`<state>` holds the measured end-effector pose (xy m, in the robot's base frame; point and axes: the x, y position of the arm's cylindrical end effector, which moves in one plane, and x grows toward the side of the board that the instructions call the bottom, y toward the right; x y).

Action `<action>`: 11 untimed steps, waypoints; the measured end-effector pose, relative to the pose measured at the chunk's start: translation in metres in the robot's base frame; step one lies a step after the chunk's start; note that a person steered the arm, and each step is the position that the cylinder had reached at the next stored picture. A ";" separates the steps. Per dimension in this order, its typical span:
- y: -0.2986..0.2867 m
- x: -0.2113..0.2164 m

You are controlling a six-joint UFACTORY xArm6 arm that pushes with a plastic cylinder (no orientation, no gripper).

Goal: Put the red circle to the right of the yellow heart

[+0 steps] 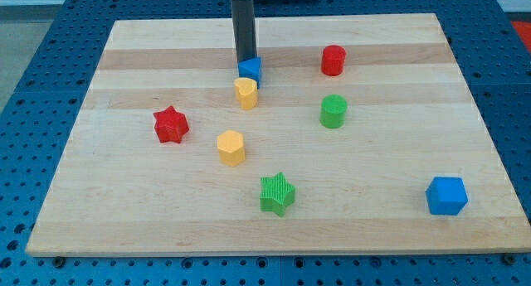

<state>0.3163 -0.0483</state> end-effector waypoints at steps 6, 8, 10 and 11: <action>0.119 -0.008; 0.113 -0.020; 0.191 -0.027; 0.199 -0.005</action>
